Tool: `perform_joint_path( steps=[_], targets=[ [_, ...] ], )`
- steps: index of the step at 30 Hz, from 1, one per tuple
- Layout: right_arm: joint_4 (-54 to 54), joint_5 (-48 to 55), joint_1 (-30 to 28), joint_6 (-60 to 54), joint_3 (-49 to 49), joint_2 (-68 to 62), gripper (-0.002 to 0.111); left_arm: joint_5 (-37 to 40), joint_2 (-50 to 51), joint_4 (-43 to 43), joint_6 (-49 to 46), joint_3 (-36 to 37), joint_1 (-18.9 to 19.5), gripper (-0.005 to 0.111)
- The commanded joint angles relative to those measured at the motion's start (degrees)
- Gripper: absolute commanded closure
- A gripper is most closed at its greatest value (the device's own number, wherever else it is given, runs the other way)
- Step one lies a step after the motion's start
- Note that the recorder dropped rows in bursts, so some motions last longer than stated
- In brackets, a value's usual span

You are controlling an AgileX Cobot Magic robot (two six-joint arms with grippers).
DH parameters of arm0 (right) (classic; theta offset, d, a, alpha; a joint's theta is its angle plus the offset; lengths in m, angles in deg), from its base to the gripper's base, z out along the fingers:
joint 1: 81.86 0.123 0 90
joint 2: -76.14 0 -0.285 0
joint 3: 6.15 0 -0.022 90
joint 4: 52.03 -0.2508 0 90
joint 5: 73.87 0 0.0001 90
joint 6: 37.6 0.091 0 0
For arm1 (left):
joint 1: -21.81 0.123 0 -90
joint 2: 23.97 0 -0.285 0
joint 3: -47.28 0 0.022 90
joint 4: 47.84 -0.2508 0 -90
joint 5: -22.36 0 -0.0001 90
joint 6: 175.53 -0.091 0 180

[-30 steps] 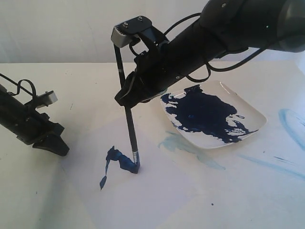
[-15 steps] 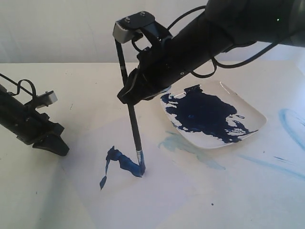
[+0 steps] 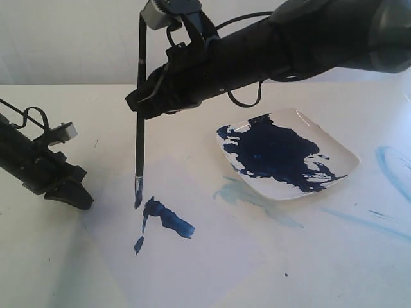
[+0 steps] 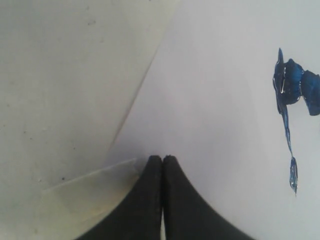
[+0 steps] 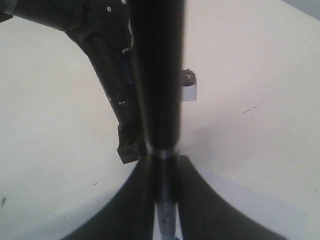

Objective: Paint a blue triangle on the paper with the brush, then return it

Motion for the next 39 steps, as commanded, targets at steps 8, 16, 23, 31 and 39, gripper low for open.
perform_joint_path(
  steps=[8,16,23,31,39],
  targets=[
    [-0.8,-0.8,0.0,-3.0,0.1,-1.8,0.108,2.0,1.3,-2.7,0.1,0.7,0.0,0.107],
    [-0.8,-0.9,0.0,-4.3,0.1,-2.5,0.108,2.2,1.3,-2.7,0.1,0.7,0.0,0.107],
    [-0.8,1.3,0.0,-4.5,0.1,-4.0,0.108,2.2,1.3,-2.7,0.1,0.7,0.0,0.107],
    [0.6,6.7,0.0,-3.8,0.1,-4.0,0.108,2.4,1.3,-2.7,0.1,0.7,0.0,0.107],
    [0.6,9.1,0.0,-2.6,0.1,-4.0,0.108,2.4,1.3,-2.7,0.1,0.7,0.0,0.107]
  ],
)
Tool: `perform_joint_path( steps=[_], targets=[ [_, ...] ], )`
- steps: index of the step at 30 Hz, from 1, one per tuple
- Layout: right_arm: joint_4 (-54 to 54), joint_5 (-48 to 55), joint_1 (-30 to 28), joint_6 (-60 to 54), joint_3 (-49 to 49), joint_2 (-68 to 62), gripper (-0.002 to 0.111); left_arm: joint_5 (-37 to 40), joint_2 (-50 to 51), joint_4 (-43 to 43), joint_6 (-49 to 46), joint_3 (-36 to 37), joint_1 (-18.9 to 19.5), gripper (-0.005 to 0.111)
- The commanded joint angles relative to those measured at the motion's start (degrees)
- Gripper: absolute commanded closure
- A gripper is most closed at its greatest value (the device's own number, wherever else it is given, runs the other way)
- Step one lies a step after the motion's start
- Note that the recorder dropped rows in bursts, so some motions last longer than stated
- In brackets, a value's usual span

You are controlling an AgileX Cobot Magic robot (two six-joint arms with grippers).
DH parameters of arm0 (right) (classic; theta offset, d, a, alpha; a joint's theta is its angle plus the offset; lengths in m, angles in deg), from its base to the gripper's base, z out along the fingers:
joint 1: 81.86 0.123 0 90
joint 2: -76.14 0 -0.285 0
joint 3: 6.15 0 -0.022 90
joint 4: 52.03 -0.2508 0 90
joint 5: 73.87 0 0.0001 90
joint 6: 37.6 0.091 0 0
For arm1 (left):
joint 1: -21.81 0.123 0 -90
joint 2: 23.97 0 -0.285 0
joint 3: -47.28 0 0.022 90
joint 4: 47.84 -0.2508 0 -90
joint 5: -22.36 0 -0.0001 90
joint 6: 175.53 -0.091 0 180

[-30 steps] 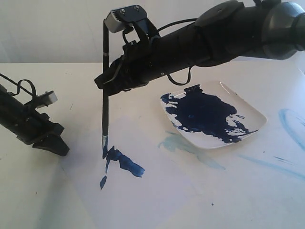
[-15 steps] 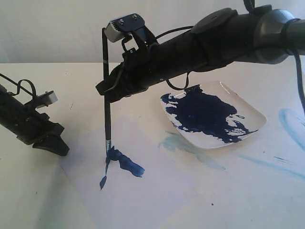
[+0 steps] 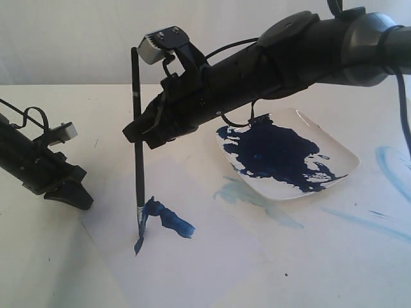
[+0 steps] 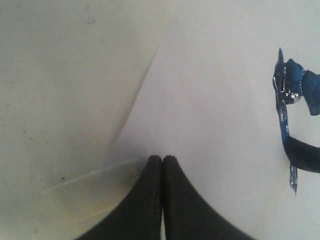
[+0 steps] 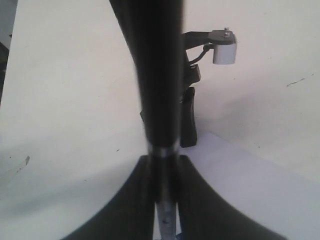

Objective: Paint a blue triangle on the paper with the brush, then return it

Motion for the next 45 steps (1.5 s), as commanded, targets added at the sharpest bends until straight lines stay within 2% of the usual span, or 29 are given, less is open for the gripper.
perform_joint_path(
  steps=[1,27,39,45],
  targets=[
    [0.2,2.1,0.0,0.6,0.1,0.1,0.108,2.4,1.3,-2.7,0.1,0.7,0.0,0.107],
    [0.0,11.3,0.0,2.2,0.1,0.1,0.108,2.6,1.3,-2.7,0.1,0.7,0.0,0.107],
    [-2.4,1.6,1.3,2.9,0.1,2.6,0.108,2.6,1.3,-2.7,0.1,0.7,0.0,0.107],
    [0.1,-4.7,1.7,12.3,-1.1,8.7,0.108,2.6,1.3,-2.7,0.1,0.7,0.0,0.107]
  ],
)
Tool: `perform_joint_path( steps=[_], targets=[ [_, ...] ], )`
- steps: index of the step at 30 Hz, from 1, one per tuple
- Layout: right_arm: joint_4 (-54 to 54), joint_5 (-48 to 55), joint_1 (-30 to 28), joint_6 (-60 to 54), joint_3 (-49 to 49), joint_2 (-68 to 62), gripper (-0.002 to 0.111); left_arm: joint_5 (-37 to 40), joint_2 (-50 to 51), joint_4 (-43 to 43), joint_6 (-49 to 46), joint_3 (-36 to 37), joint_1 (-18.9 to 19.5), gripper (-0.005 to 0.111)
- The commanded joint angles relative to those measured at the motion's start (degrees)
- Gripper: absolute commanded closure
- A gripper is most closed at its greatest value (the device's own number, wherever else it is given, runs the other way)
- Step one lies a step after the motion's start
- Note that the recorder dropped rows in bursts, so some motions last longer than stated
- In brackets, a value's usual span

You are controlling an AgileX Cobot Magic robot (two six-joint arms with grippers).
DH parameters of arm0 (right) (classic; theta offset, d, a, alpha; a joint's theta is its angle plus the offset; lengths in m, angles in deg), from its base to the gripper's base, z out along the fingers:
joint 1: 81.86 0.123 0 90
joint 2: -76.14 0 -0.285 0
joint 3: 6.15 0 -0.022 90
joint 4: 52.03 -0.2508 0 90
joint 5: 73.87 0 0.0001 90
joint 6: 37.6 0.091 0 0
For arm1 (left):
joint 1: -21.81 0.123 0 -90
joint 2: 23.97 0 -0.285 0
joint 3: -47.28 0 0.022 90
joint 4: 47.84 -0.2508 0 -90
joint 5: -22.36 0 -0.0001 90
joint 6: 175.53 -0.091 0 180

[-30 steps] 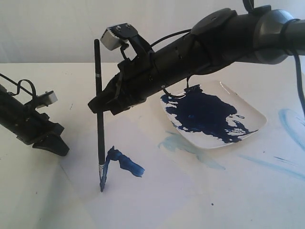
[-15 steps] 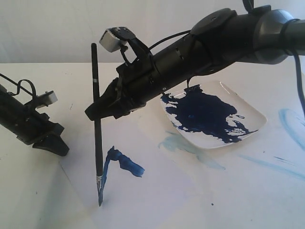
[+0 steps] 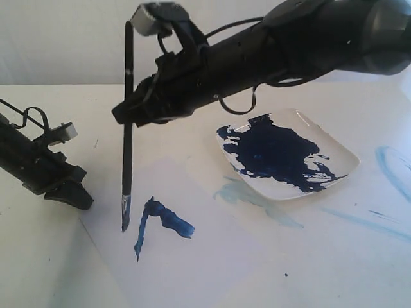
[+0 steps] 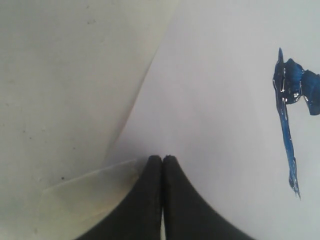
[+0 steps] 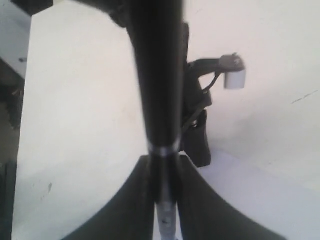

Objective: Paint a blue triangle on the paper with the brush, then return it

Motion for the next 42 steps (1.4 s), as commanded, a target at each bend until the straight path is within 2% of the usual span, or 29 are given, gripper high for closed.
perform_joint_path(
  steps=[1,6,13,22,30,42],
  targets=[
    [0.8,-7.0,0.7,6.8,-2.4,5.6,0.108,2.5,1.3,-2.7,0.1,0.7,0.0,0.107],
    [1.8,-25.2,4.3,14.5,-11.4,12.1,0.108,2.5,1.3,-2.7,0.1,0.7,0.0,0.107],
    [0.7,-38.6,12.3,18.3,-20.3,13.6,0.108,2.7,1.3,-2.7,0.1,0.7,0.0,0.107],
    [0.5,-34.0,13.6,18.2,-20.4,13.8,0.108,3.4,1.3,-2.7,0.1,0.7,0.0,0.107],
    [0.3,-42.0,13.6,26.5,-22.2,13.9,0.108,3.6,1.3,-2.7,0.1,0.7,0.0,0.107],
    [0.3,-43.6,13.6,27.8,-23.9,14.0,0.108,3.4,1.3,-2.7,0.1,0.7,0.0,0.107]
  ],
)
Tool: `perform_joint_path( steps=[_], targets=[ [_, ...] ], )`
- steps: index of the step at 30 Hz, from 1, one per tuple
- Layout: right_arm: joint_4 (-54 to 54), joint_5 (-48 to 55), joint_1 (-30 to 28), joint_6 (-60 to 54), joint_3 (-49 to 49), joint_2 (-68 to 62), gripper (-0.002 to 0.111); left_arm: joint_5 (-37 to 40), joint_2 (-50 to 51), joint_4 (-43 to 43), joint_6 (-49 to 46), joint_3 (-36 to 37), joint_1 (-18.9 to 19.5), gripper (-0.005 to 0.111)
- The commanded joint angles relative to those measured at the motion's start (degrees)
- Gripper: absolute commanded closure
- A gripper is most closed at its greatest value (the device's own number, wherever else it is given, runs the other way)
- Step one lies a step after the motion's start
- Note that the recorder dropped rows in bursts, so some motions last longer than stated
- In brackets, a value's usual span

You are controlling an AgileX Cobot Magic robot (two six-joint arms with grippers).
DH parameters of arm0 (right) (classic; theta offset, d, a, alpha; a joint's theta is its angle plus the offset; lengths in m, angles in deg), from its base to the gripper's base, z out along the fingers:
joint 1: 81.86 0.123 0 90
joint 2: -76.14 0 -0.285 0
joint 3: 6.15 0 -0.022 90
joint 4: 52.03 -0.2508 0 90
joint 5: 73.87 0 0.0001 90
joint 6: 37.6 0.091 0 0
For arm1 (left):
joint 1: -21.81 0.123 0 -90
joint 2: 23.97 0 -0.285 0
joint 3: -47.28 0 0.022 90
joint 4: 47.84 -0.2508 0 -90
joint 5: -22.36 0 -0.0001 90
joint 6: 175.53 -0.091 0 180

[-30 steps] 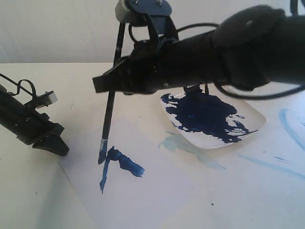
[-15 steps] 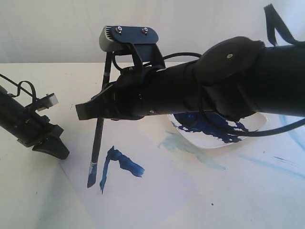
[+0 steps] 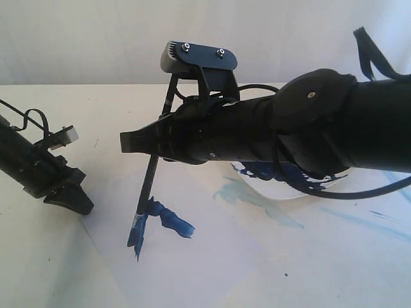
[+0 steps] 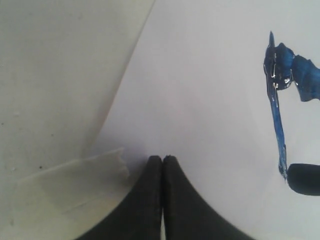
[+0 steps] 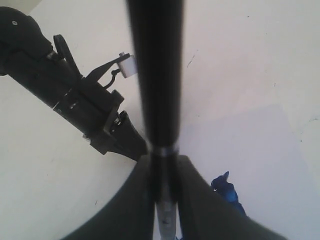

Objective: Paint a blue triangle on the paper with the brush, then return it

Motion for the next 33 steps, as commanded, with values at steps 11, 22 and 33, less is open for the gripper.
perform_joint_path(
  steps=[11,22,33],
  targets=[
    [0.0,-0.4,0.1,1.5,-2.2,0.7,0.108,1.0,1.0,-2.6,0.1,0.7,-0.2,0.107],
    [2.9,-0.6,0.1,0.9,-2.3,0.7,0.108,1.0,1.0,-2.6,0.1,0.7,-0.2,0.107],
    [4.2,-1.0,0.0,0.9,-2.3,0.7,0.108,1.1,1.0,-2.6,0.1,0.7,-0.2,0.107]
  ],
)
